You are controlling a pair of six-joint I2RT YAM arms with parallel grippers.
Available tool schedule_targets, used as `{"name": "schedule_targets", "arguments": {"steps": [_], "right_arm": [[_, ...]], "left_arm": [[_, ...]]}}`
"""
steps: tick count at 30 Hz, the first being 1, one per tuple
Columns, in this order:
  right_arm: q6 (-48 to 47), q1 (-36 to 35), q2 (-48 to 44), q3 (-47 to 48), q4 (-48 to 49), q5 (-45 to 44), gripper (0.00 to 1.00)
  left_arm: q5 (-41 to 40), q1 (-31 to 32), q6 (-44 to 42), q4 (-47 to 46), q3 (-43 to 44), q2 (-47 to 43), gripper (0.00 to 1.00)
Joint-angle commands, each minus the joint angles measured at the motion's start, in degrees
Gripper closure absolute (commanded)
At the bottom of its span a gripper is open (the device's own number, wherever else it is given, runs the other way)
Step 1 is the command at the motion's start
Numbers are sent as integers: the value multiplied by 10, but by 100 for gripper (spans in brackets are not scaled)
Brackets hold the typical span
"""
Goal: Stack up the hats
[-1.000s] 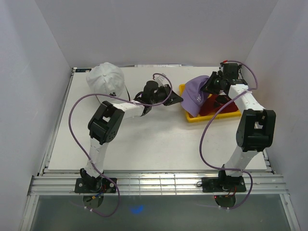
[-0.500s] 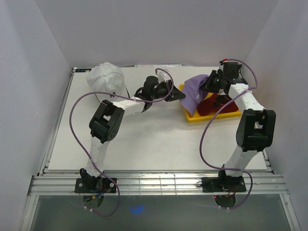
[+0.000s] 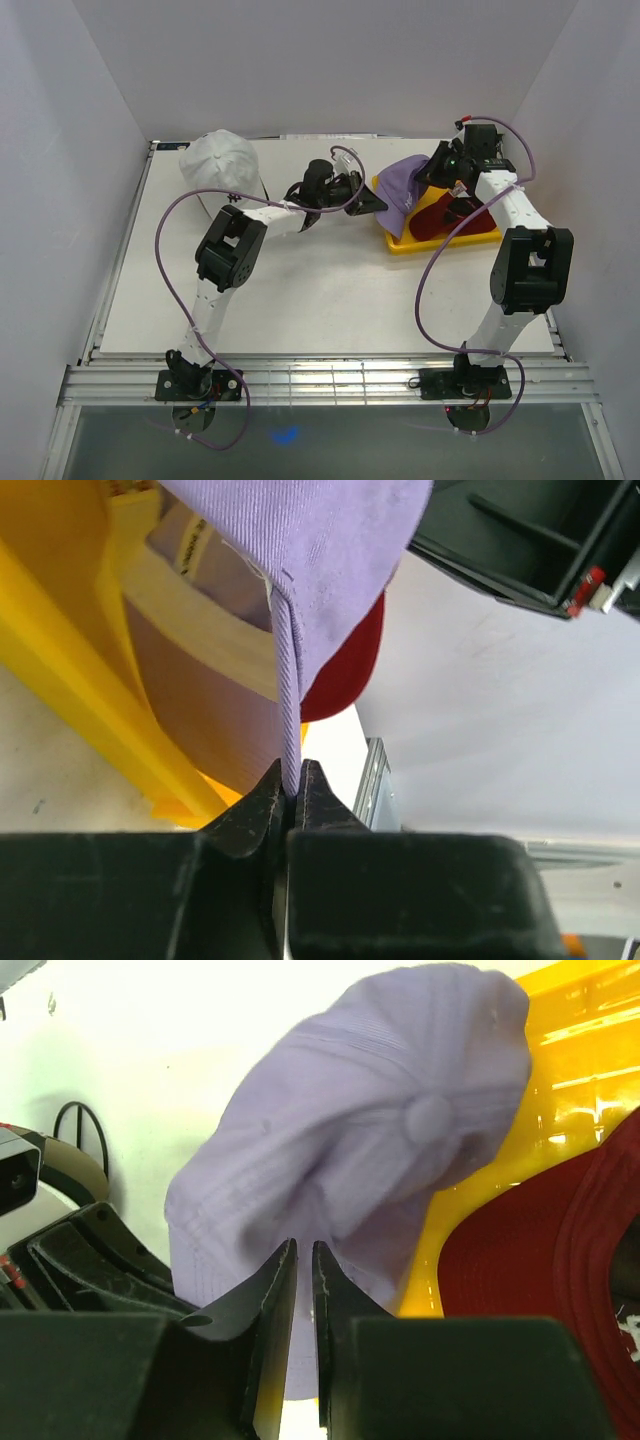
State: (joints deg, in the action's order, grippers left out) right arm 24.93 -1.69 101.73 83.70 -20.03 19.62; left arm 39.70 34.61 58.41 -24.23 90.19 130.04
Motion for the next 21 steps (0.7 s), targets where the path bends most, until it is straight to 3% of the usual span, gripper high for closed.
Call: {"name": "schedule_targets", "arguments": {"steps": [1,3,9,14,17,21], "right_arm": [[-15,-5,0,39,3,2,83],[-15,-6,0,46,0,1,83],[-10,-6,-12,52,-3,-1,83],[-11,-6,-35,93,-32,-23,76],[-8,-5,-49,137,-61,-36,69],[4,9,-73,174,-84,-36,52]], "left_arm": [[41,-2,2,-9,36,-8,94],[57,-2,5,-9,42,-4,100],[56,-4,21,-12,40,-13,100],[41,-9,75,-73,56,-18,100],[27,-15,124,-109,89,-14,100],[2,-23,177,-138,137,-5,100]]}}
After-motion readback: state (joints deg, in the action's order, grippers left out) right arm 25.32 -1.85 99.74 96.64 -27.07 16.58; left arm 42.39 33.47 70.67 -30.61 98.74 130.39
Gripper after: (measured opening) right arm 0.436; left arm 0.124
